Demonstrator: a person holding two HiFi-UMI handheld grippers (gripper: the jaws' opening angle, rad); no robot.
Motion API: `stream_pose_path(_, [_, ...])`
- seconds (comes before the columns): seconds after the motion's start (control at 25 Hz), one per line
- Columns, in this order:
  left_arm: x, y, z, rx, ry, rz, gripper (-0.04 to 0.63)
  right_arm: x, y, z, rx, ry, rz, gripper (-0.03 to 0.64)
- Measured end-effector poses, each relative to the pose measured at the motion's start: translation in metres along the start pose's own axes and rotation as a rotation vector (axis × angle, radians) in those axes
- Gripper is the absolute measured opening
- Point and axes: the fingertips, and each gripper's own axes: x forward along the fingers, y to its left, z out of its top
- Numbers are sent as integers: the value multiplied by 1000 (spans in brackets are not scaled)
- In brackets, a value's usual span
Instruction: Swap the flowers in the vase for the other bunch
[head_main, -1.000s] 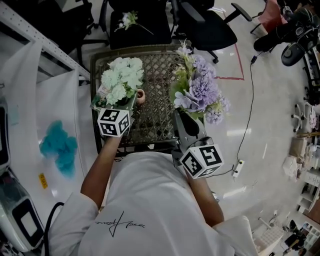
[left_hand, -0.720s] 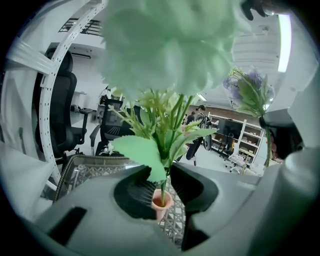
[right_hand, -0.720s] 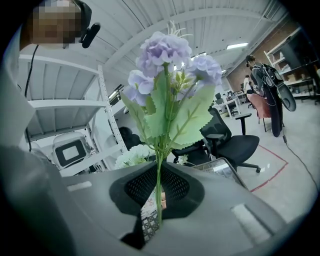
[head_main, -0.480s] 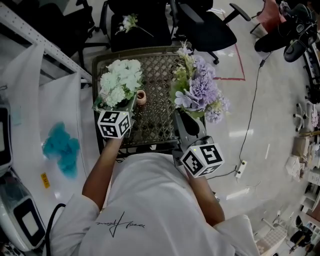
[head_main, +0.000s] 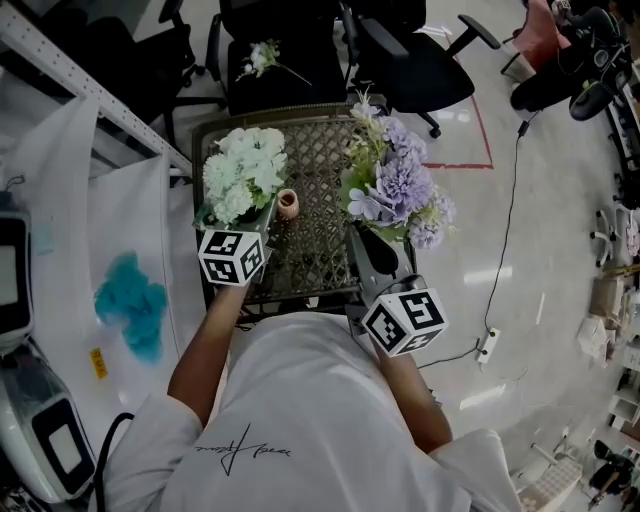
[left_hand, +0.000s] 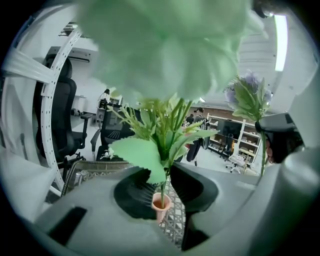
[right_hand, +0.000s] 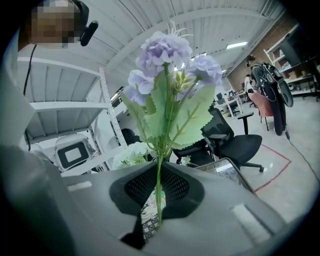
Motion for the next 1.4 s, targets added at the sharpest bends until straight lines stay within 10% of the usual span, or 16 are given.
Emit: stream_pose_path(1.4, [-32,-14,18,-36,-53,-4,74,-14,12,-2,-5,-25,22,29])
